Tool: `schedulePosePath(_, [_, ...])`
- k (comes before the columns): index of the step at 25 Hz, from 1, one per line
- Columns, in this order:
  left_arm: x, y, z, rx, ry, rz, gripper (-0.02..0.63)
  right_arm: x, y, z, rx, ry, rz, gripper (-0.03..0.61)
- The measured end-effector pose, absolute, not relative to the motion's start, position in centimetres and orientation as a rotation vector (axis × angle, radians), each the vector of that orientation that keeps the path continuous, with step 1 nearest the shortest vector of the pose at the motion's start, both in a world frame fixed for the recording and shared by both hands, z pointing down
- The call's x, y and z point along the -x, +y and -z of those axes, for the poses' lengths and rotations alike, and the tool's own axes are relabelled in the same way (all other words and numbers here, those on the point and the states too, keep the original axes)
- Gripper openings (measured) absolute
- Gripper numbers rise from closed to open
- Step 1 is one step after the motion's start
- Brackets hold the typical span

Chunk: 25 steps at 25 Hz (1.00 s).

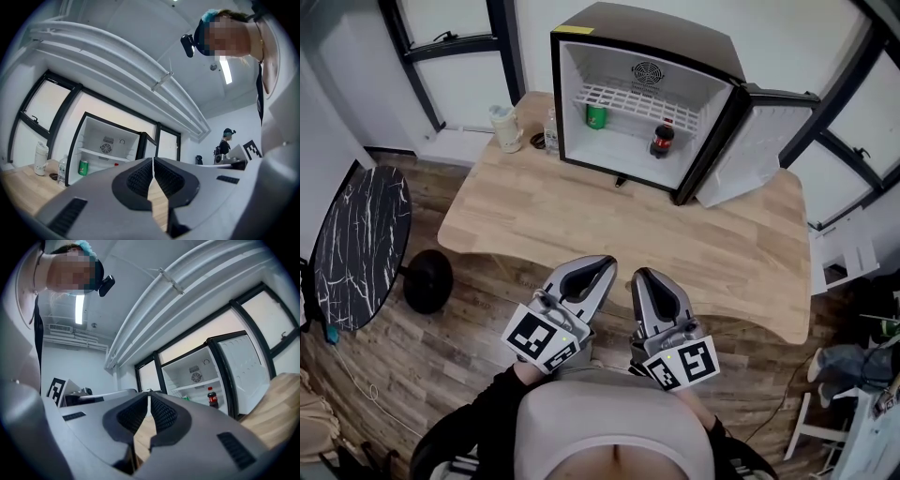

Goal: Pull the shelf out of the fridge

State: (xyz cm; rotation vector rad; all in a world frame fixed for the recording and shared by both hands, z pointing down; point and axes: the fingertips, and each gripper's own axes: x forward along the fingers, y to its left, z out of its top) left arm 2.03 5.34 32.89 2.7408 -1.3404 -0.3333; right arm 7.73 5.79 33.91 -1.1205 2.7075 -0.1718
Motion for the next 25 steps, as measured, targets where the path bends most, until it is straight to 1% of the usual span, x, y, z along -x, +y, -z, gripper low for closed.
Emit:
schedulePosePath(12, [0.0, -6.9, -32.0, -2.808, -1.199, 0.338, 0.017, -5.8, -6.0, -33.1, 1.260, 2.636, 0.143, 0.041])
schedulePosePath(25, [2.5, -15.8, -32.8, -2.814, -1.096, 0.301, 0.017, -3.2, -14.6, -33.7, 1.360, 2.596, 0.167, 0.041])
